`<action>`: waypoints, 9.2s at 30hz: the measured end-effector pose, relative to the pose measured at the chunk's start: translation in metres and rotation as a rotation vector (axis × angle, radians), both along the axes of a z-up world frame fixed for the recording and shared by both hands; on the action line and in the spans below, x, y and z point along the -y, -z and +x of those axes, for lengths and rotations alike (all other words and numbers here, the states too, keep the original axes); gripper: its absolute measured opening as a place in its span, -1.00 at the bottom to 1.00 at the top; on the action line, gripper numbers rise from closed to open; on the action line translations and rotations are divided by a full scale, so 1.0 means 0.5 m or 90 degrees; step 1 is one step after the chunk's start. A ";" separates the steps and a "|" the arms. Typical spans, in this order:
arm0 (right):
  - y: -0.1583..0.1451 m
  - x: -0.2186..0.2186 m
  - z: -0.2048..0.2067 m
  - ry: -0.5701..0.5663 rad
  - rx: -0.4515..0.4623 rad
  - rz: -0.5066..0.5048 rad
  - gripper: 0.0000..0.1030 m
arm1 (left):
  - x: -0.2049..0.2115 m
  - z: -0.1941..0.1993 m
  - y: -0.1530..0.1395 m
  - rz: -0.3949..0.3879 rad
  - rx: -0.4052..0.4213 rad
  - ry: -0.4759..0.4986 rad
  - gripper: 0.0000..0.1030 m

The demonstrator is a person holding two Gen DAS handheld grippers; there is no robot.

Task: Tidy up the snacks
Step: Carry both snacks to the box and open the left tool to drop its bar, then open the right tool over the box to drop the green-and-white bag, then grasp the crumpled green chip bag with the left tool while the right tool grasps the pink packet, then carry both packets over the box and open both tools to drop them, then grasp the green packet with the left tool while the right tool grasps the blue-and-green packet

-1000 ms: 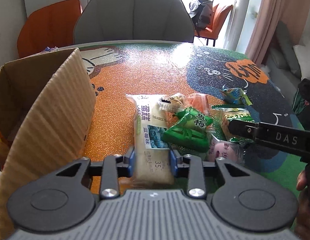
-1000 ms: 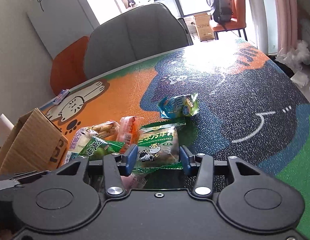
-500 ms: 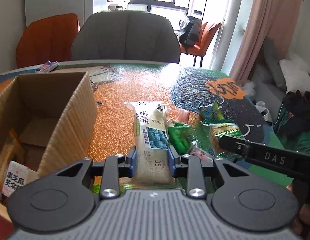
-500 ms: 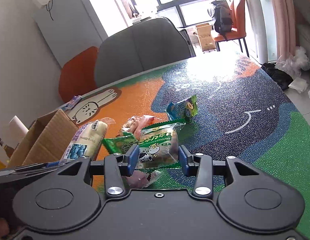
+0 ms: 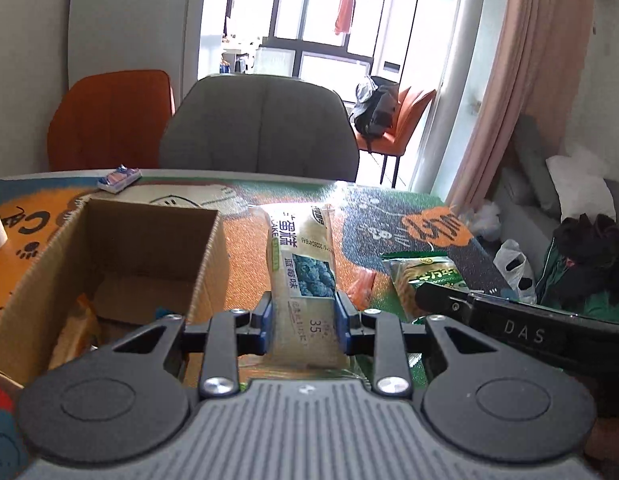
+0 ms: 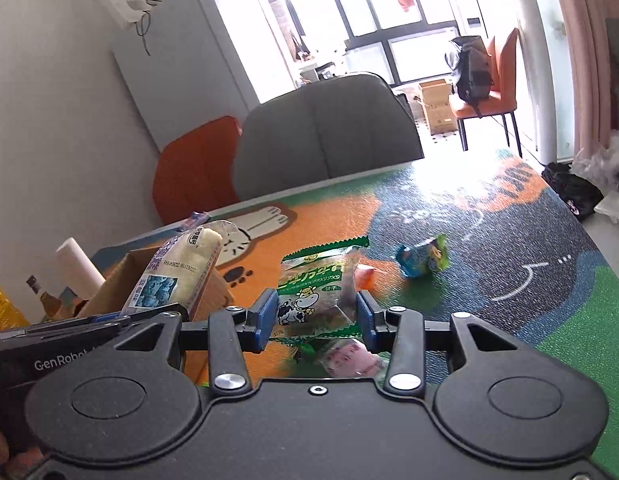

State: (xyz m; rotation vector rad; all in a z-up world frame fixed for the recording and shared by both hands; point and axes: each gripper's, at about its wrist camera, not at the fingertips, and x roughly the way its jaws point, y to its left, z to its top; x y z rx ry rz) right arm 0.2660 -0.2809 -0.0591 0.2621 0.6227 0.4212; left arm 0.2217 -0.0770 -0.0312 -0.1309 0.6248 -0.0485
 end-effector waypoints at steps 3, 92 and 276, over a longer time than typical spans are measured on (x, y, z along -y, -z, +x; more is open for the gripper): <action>-0.015 -0.018 -0.004 -0.009 0.010 -0.001 -0.21 | -0.020 -0.011 -0.018 0.000 0.015 -0.009 -0.42; -0.011 -0.008 -0.030 0.007 -0.037 -0.013 0.59 | -0.082 -0.068 0.001 -0.039 -0.002 -0.032 0.85; -0.082 -0.173 0.013 -0.098 0.039 -0.052 1.00 | -0.251 -0.062 -0.024 -0.019 0.022 -0.175 1.00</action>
